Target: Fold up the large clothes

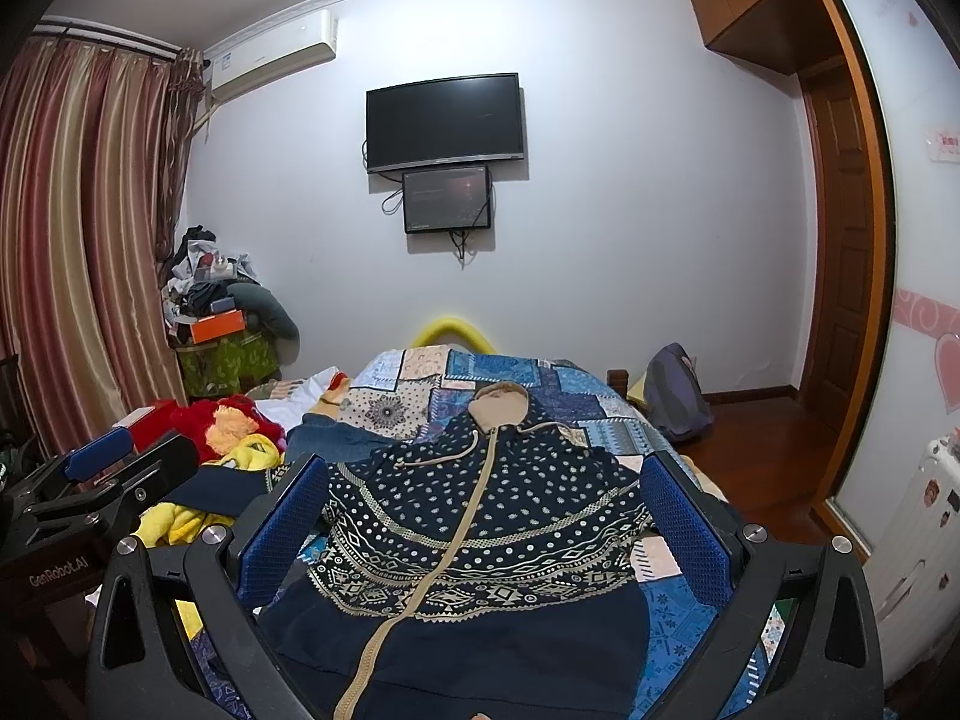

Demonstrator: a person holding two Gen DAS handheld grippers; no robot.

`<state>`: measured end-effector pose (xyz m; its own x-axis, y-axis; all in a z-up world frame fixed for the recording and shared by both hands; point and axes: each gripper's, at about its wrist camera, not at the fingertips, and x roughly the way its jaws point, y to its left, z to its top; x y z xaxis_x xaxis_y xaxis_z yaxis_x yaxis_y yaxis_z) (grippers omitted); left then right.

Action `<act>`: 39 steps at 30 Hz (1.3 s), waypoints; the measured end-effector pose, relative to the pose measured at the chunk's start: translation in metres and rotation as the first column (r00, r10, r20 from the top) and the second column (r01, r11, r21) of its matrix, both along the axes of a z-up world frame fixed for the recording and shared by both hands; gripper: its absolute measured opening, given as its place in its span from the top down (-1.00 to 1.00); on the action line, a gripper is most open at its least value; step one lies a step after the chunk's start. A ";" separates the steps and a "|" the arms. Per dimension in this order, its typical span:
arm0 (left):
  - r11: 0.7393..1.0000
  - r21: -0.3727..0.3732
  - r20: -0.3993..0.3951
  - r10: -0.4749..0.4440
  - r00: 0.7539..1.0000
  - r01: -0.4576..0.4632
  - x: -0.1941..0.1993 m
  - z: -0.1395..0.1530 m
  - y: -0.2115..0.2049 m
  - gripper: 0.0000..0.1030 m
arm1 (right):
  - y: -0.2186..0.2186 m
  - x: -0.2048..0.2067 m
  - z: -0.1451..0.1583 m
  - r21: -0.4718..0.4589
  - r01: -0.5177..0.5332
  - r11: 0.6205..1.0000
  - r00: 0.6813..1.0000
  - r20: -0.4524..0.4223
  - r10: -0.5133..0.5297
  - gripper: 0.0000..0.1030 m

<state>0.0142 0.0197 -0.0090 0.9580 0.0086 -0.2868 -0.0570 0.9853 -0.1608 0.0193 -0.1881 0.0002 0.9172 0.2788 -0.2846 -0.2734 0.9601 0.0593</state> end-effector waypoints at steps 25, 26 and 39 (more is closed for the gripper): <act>0.998 0.005 -0.062 0.062 0.996 -0.061 0.036 -0.022 0.024 -1.00 | 0.015 0.038 -0.013 -0.040 -0.005 0.999 0.997 -0.081 0.001 -1.00; 0.998 0.006 -0.067 0.069 0.995 -0.069 0.039 -0.023 0.028 -1.00 | 0.017 0.044 -0.015 -0.044 -0.007 0.999 0.996 -0.088 0.003 -1.00; 0.964 0.026 -0.156 0.265 0.952 -0.264 0.115 -0.067 0.117 -1.00 | 0.061 0.150 -0.052 -0.105 -0.040 0.994 0.983 -0.184 0.020 -1.00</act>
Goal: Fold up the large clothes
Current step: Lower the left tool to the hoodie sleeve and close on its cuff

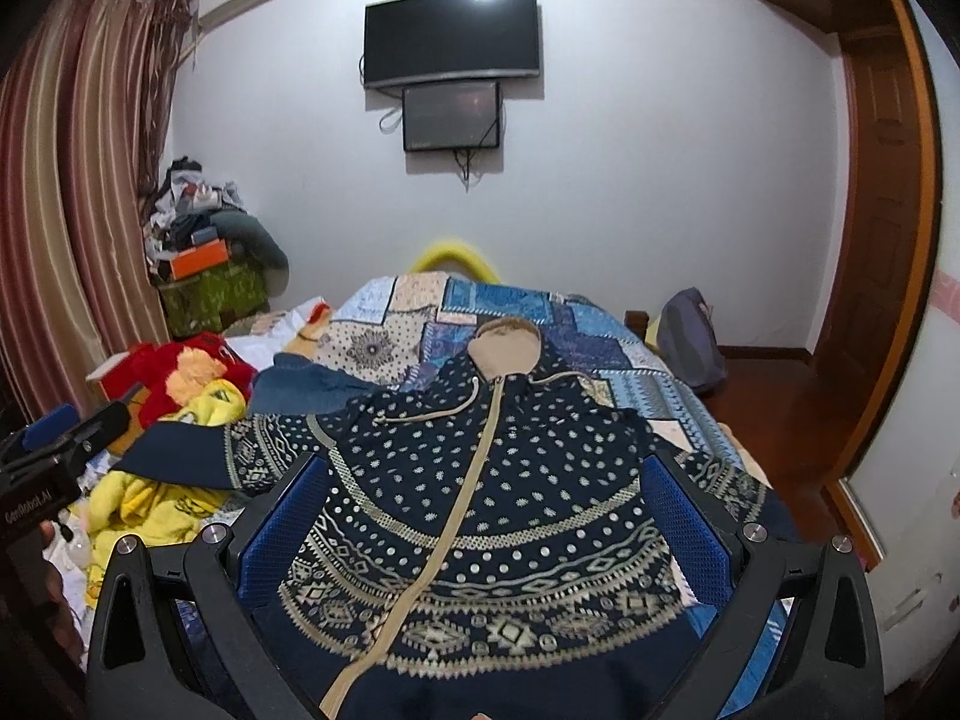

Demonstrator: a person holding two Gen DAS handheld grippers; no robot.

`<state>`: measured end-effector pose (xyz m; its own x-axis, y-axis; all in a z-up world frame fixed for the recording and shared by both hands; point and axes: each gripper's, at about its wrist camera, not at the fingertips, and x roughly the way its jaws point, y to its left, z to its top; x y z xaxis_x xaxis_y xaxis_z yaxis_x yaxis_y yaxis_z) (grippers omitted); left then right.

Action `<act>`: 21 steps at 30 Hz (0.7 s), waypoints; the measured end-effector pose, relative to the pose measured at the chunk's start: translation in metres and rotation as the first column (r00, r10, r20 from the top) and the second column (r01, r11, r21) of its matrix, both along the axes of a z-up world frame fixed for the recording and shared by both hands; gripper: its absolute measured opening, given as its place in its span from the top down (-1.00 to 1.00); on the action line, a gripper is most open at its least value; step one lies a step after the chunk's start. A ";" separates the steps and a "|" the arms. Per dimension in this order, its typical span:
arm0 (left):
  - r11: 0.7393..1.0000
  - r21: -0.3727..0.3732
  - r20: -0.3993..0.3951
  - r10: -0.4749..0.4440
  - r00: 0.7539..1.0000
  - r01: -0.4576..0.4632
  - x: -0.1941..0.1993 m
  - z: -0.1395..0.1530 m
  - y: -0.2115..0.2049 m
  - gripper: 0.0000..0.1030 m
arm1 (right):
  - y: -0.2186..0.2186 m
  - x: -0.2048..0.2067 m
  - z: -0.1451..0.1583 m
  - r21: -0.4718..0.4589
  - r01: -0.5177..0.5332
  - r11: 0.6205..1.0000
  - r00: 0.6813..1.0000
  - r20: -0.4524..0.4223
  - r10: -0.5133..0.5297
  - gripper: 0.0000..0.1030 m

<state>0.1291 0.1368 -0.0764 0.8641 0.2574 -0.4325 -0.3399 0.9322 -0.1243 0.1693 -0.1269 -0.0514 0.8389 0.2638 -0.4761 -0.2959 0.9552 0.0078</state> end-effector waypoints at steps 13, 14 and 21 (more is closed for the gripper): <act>0.961 -0.090 -0.123 0.248 0.961 -0.260 0.040 -0.101 0.160 -1.00 | 0.104 0.110 -0.077 -0.192 -0.212 0.958 0.972 -0.142 0.187 -1.00; 0.959 -0.088 -0.142 0.257 0.956 -0.271 0.040 -0.109 0.169 -1.00 | 0.114 0.117 -0.086 -0.205 -0.237 0.950 0.964 -0.167 0.205 -1.00; 0.908 -0.278 -0.333 0.215 0.918 -0.313 0.042 -0.172 0.242 -0.78 | 0.168 0.153 -0.140 -0.226 -0.373 0.900 0.904 -0.308 0.298 -1.00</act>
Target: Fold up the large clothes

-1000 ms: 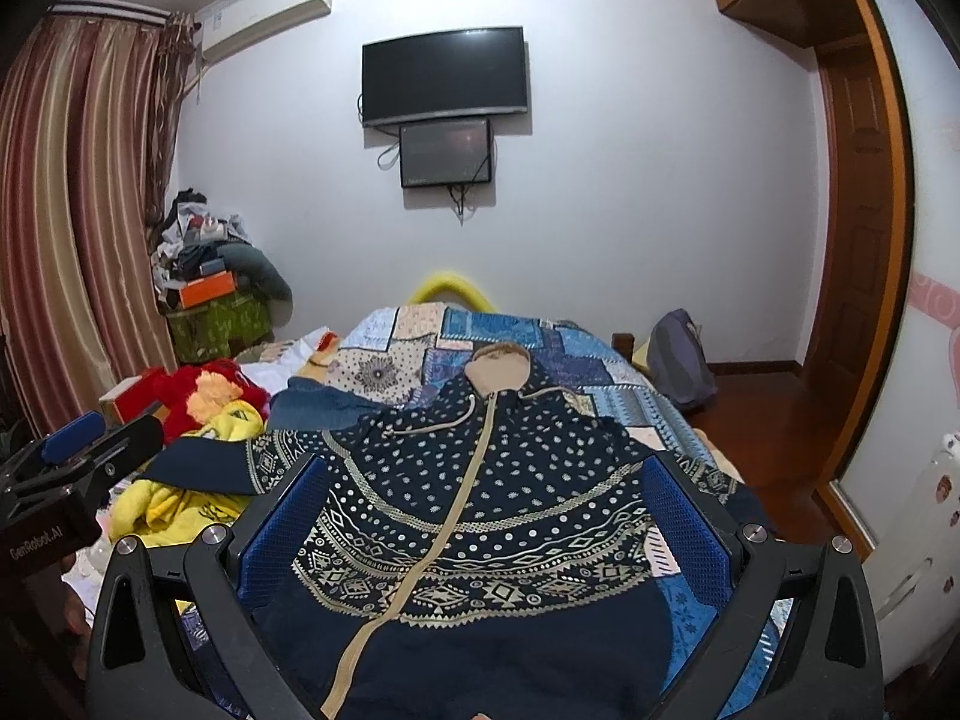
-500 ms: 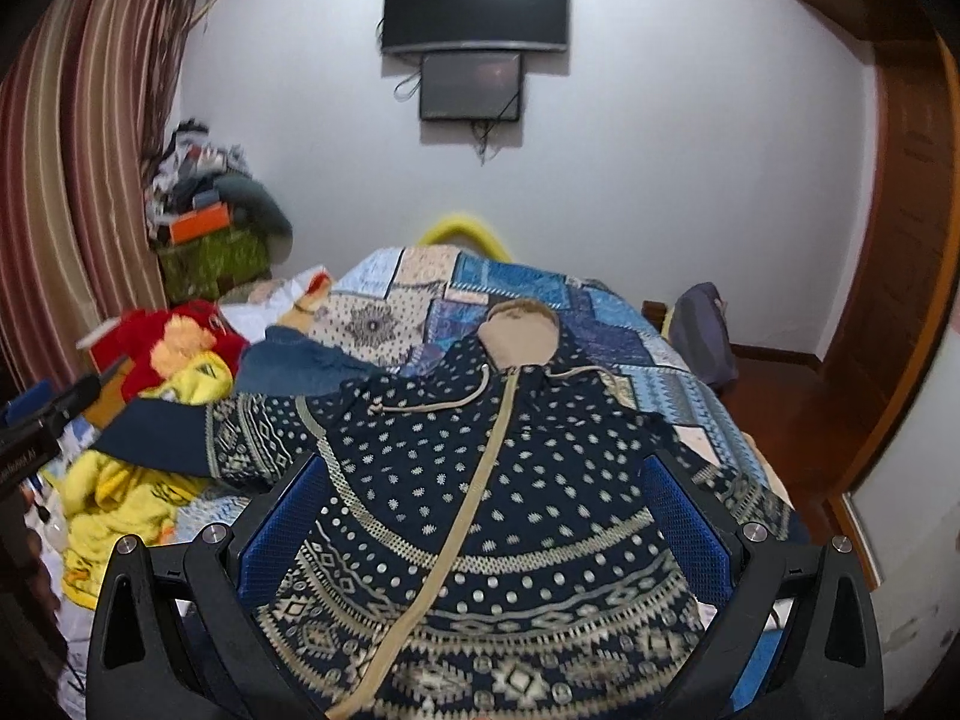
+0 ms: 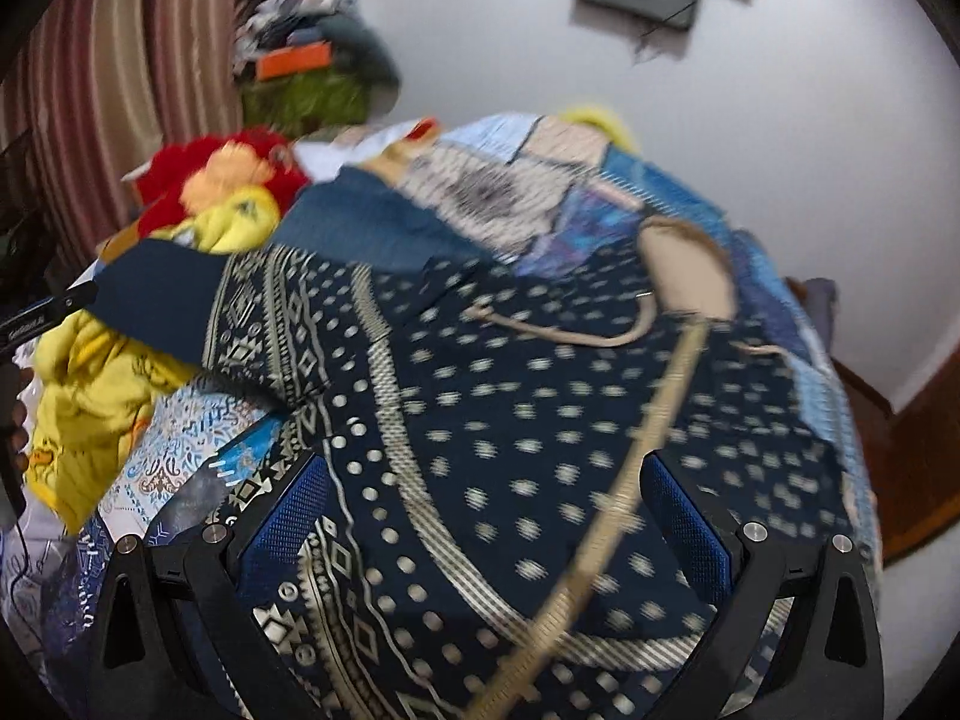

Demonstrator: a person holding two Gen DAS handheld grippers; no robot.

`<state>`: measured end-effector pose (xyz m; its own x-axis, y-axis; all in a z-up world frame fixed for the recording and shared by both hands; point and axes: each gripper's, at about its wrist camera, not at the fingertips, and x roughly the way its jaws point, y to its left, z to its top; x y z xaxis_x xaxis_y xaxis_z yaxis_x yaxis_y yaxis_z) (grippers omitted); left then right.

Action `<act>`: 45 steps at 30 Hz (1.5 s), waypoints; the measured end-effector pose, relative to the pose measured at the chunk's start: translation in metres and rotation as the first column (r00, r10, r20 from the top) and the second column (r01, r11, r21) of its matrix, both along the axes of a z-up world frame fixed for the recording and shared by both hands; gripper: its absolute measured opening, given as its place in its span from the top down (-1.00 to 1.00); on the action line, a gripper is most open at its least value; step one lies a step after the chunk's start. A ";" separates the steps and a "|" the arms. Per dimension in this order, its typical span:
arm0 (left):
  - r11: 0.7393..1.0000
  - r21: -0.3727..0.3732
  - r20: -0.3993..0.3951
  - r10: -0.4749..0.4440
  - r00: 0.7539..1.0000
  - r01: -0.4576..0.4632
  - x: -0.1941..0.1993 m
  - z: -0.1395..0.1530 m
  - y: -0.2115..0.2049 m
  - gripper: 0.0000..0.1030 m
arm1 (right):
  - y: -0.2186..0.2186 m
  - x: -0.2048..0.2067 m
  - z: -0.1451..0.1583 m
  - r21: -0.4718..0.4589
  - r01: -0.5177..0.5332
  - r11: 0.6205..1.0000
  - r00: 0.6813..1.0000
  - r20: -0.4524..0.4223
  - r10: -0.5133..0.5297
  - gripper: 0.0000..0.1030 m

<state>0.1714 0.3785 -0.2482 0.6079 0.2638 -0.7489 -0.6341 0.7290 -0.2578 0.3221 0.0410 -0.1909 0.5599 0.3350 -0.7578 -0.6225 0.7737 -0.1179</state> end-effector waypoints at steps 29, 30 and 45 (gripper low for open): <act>0.938 0.297 0.161 -0.234 0.959 0.180 0.097 0.139 -0.067 0.92 | -0.016 0.046 -0.018 -0.022 0.068 0.997 0.980 -0.188 -0.071 -0.99; 0.927 0.301 0.185 -0.289 0.939 0.226 0.108 0.153 -0.084 0.92 | -0.022 0.046 -0.014 -0.015 0.078 0.997 0.979 -0.187 -0.079 -0.99; 0.643 0.290 0.097 -0.757 0.646 0.709 0.213 0.161 -0.334 0.92 | -0.153 0.047 0.024 0.033 0.249 0.968 0.962 -0.124 -0.244 -0.99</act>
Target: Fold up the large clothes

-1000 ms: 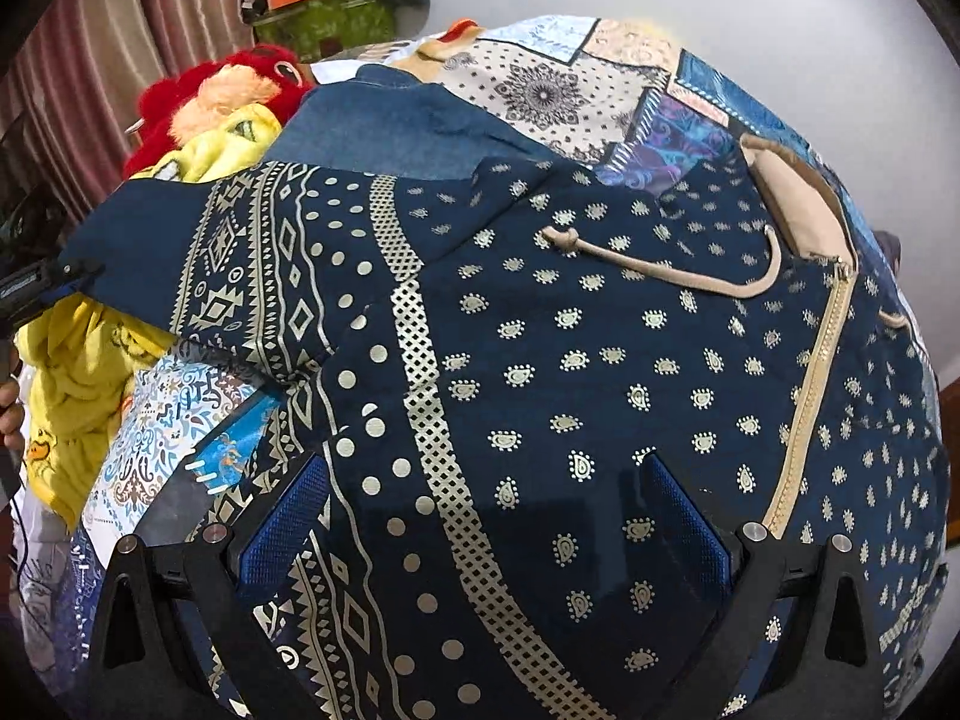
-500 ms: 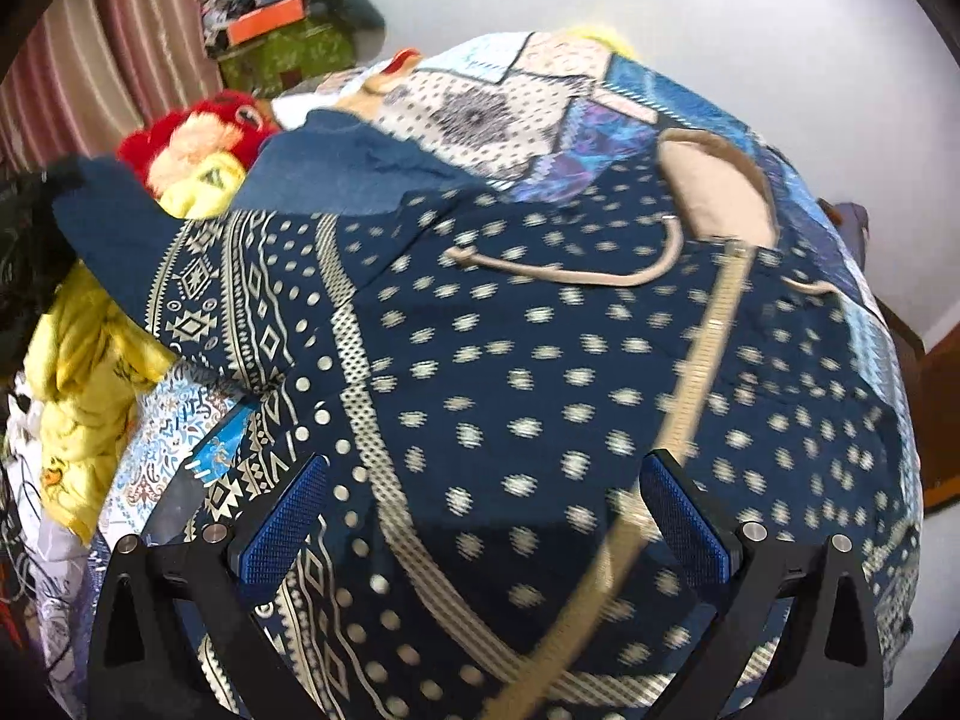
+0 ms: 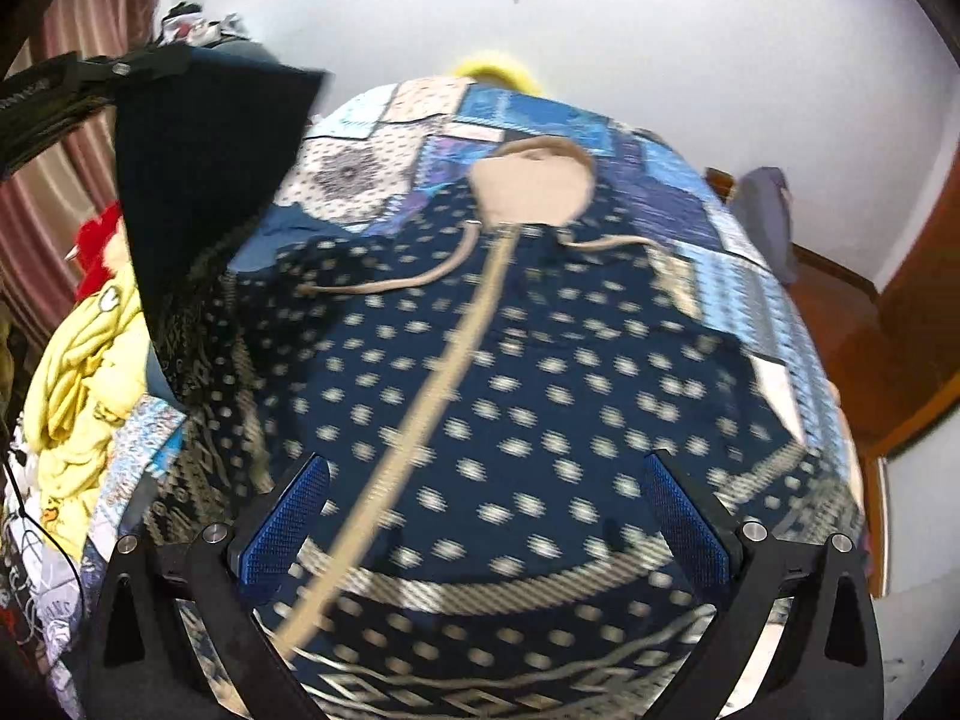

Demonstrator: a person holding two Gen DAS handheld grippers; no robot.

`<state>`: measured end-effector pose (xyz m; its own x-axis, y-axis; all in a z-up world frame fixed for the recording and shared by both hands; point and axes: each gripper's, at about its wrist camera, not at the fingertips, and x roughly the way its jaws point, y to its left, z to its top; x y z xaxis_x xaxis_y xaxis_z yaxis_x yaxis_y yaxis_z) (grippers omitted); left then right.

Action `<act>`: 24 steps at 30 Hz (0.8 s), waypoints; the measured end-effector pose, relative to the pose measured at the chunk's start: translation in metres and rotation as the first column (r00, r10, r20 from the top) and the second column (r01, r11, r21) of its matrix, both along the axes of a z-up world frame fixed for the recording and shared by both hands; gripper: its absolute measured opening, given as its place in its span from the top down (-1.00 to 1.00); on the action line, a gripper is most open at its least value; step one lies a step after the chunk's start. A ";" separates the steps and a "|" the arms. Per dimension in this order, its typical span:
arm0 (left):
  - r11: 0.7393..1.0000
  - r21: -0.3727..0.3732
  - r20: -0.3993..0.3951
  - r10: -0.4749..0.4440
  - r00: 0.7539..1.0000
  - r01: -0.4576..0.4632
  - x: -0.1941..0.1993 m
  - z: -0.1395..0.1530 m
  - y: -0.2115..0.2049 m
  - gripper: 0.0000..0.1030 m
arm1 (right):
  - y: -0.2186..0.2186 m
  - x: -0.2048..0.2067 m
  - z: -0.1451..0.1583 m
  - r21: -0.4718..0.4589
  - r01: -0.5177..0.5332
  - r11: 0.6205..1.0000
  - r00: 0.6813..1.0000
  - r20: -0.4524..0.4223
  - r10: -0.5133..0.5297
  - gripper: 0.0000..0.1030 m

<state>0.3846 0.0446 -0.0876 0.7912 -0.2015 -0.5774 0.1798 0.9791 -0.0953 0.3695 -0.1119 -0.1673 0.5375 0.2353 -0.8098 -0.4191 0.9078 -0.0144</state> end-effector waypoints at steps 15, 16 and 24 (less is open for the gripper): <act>0.974 -0.010 -0.411 -0.210 0.887 0.226 0.011 -0.130 -0.123 0.91 | -0.096 -0.010 -0.013 -0.011 0.154 0.988 0.988 -0.030 -0.154 -0.99; 0.972 0.010 -0.420 -0.210 0.883 0.236 0.007 -0.133 -0.127 0.91 | -0.101 -0.010 -0.012 -0.008 0.163 0.987 0.986 -0.031 -0.163 -0.99; 0.970 0.029 -0.403 -0.209 0.891 0.241 -0.029 -0.121 -0.103 0.31 | -0.105 -0.013 -0.002 0.001 0.156 0.988 0.987 -0.028 -0.156 -0.99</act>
<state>0.3559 -0.0586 -0.2090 0.4345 -0.2901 -0.8527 0.3596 0.9238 -0.1311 0.3563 -0.2174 -0.1694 0.5451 0.1534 -0.8242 -0.2728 0.9621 -0.0013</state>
